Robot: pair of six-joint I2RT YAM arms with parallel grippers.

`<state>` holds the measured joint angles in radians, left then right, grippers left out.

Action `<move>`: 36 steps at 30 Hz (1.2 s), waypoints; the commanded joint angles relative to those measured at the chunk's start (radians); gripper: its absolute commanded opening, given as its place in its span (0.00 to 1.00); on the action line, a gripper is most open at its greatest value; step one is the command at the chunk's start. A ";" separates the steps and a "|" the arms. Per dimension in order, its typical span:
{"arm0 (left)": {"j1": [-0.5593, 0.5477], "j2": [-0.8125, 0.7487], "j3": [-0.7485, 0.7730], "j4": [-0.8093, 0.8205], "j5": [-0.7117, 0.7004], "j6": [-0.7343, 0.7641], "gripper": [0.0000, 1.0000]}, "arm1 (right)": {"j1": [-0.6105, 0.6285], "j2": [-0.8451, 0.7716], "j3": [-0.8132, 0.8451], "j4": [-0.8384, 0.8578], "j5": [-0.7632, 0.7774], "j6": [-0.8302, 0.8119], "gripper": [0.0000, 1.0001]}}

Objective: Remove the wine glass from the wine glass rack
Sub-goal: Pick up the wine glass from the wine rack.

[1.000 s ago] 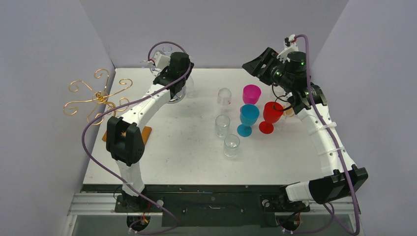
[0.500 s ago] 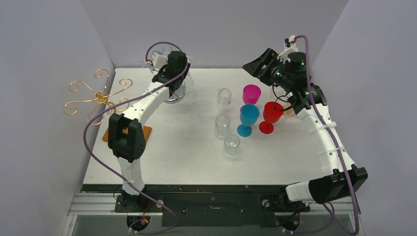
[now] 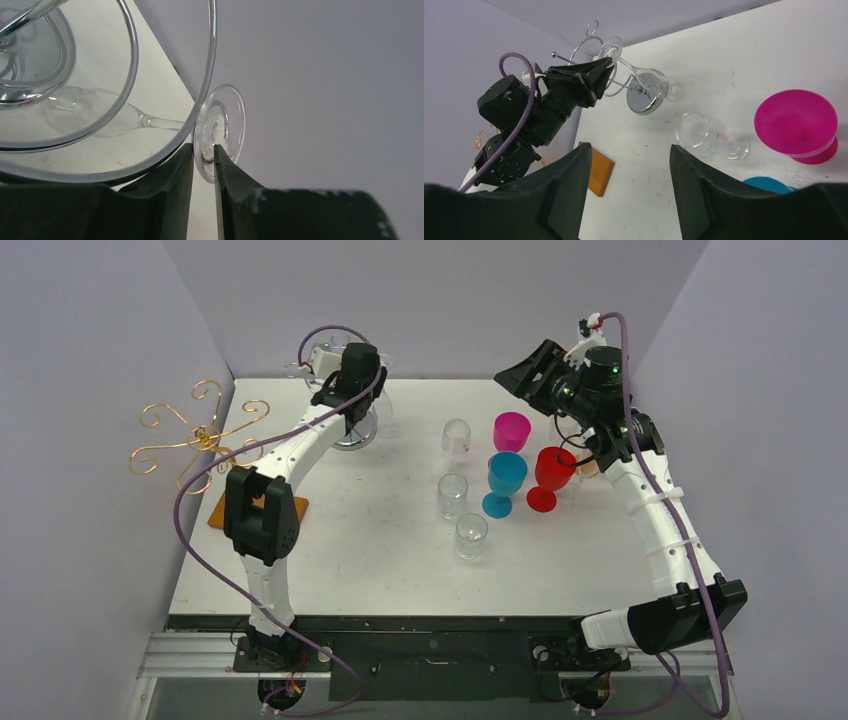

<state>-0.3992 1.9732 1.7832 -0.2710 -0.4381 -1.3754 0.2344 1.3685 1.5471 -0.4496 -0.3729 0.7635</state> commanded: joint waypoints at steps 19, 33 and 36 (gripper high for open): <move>0.032 -0.119 -0.069 0.106 0.072 -0.036 0.04 | -0.007 -0.030 -0.021 0.051 -0.009 -0.009 0.51; 0.043 -0.167 -0.107 0.106 0.125 -0.075 0.01 | -0.006 -0.031 -0.031 0.058 -0.008 -0.008 0.51; 0.047 -0.173 -0.115 0.113 0.130 -0.082 0.01 | -0.006 -0.032 -0.033 0.059 -0.008 -0.007 0.51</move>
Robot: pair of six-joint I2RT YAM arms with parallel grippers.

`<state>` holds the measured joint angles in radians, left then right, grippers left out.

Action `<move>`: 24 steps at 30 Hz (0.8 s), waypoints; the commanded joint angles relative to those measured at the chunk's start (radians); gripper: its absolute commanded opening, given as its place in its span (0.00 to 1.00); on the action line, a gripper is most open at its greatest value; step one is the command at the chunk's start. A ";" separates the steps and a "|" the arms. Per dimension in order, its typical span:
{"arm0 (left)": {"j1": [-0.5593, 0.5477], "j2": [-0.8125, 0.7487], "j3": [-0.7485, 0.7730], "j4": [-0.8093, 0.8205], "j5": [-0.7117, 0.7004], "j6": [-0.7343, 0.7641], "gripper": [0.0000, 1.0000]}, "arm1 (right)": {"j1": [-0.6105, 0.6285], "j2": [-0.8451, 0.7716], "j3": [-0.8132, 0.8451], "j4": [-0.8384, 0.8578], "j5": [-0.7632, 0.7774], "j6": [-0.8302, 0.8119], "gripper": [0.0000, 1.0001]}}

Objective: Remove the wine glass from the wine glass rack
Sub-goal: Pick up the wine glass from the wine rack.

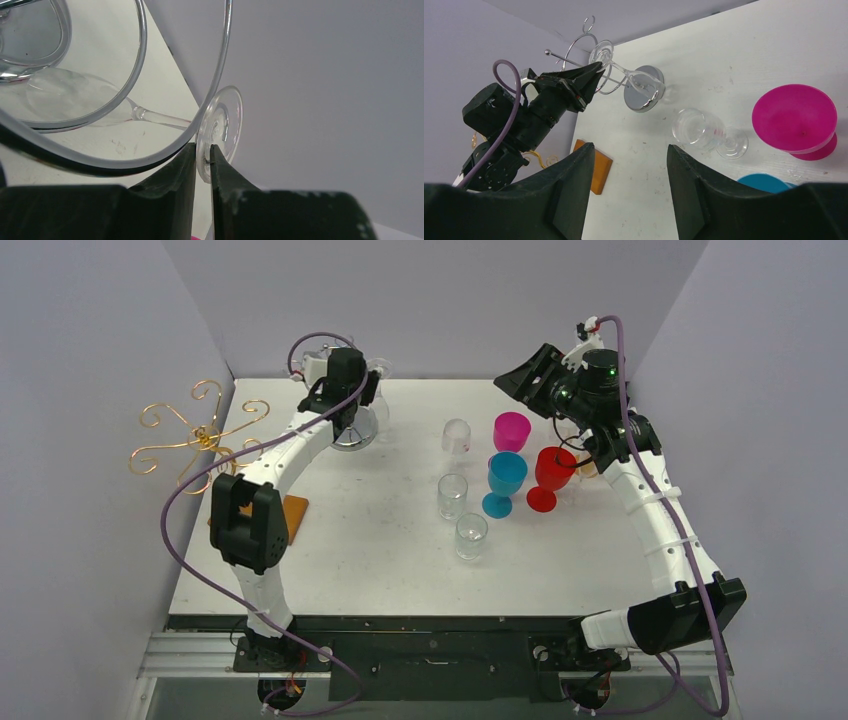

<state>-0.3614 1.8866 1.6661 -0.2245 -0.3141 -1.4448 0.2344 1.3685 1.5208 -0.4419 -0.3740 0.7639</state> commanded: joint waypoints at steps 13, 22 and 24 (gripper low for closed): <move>0.018 -0.115 -0.030 0.102 0.042 -0.062 0.00 | -0.004 -0.034 -0.013 0.053 -0.002 -0.007 0.50; 0.029 -0.133 -0.041 0.114 0.066 -0.096 0.00 | -0.004 -0.033 -0.015 0.054 0.000 -0.006 0.50; 0.031 -0.129 -0.016 0.099 0.067 -0.085 0.00 | -0.004 -0.033 -0.017 0.055 0.000 -0.007 0.50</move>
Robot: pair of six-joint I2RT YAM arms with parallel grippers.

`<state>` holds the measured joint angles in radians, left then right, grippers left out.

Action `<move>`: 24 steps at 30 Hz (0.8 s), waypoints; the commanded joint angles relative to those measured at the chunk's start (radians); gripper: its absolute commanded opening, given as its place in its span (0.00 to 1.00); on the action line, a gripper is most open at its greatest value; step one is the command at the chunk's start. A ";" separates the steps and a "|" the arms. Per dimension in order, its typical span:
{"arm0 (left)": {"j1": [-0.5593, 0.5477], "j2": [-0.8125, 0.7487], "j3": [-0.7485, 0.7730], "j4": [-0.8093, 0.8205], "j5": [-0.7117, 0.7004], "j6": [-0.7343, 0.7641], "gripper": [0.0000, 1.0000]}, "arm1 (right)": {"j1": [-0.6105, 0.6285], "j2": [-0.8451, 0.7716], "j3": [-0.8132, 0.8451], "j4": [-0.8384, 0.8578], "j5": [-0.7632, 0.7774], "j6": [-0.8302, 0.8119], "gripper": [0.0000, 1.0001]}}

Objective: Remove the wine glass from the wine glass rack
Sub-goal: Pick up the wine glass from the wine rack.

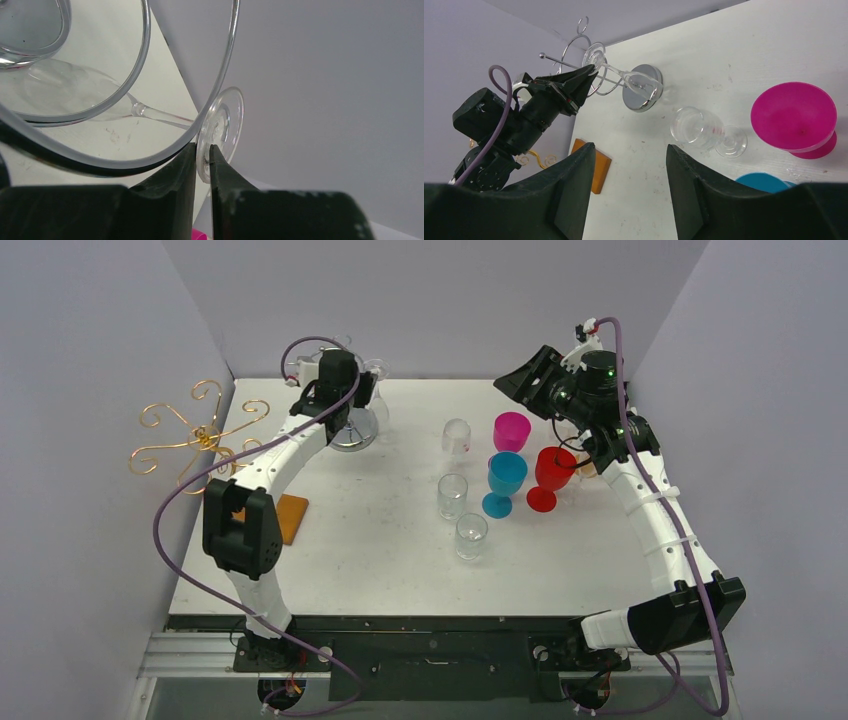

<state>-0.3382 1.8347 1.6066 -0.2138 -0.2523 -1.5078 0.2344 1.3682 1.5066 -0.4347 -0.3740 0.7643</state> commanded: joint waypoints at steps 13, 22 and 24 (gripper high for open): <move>0.034 0.002 0.186 -0.109 0.091 0.112 0.00 | -0.004 -0.030 -0.003 0.047 0.000 -0.009 0.50; 0.037 0.000 0.152 -0.047 0.125 0.094 0.00 | -0.004 -0.024 -0.003 0.048 -0.001 -0.008 0.50; 0.037 -0.002 0.146 -0.033 0.136 0.086 0.00 | -0.004 -0.024 -0.004 0.048 -0.002 -0.008 0.50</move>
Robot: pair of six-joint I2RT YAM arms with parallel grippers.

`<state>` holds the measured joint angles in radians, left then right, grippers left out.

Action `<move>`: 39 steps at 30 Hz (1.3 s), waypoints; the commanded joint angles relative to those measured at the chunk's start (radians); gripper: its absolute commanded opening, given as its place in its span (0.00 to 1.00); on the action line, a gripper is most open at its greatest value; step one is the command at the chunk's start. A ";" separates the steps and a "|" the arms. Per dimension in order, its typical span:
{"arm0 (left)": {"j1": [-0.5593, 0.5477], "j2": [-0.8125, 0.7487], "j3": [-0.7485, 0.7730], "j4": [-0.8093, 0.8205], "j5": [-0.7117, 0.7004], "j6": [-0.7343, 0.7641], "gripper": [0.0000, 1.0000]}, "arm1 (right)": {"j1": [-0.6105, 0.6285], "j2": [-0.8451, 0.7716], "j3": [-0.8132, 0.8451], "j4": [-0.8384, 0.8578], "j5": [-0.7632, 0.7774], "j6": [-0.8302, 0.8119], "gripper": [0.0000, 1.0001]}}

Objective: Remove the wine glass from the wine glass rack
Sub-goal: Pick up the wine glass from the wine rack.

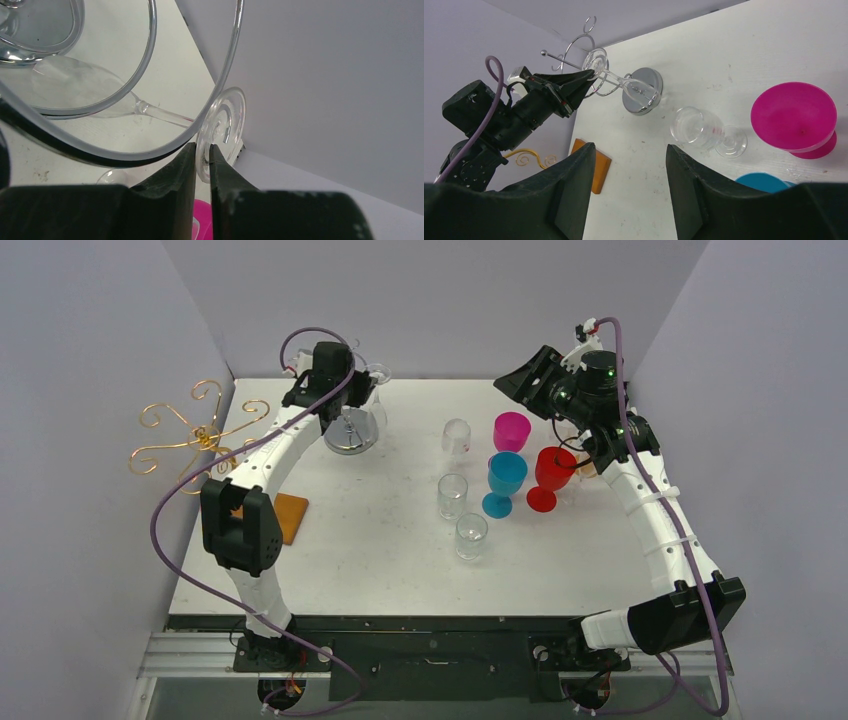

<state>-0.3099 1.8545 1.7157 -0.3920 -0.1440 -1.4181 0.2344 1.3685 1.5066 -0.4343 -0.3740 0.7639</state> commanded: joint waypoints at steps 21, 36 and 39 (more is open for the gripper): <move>0.012 0.000 0.008 0.195 0.054 -0.034 0.22 | -0.004 -0.016 0.002 0.043 0.000 -0.008 0.50; 0.011 -0.040 -0.033 0.238 0.090 -0.079 0.27 | -0.005 -0.008 0.001 0.044 0.000 -0.005 0.48; 0.011 -0.041 -0.036 0.244 0.099 -0.084 0.30 | -0.006 -0.009 0.001 0.043 0.001 -0.005 0.48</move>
<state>-0.3046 1.8652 1.6772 -0.2726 -0.0807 -1.4635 0.2344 1.3685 1.5047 -0.4343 -0.3737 0.7643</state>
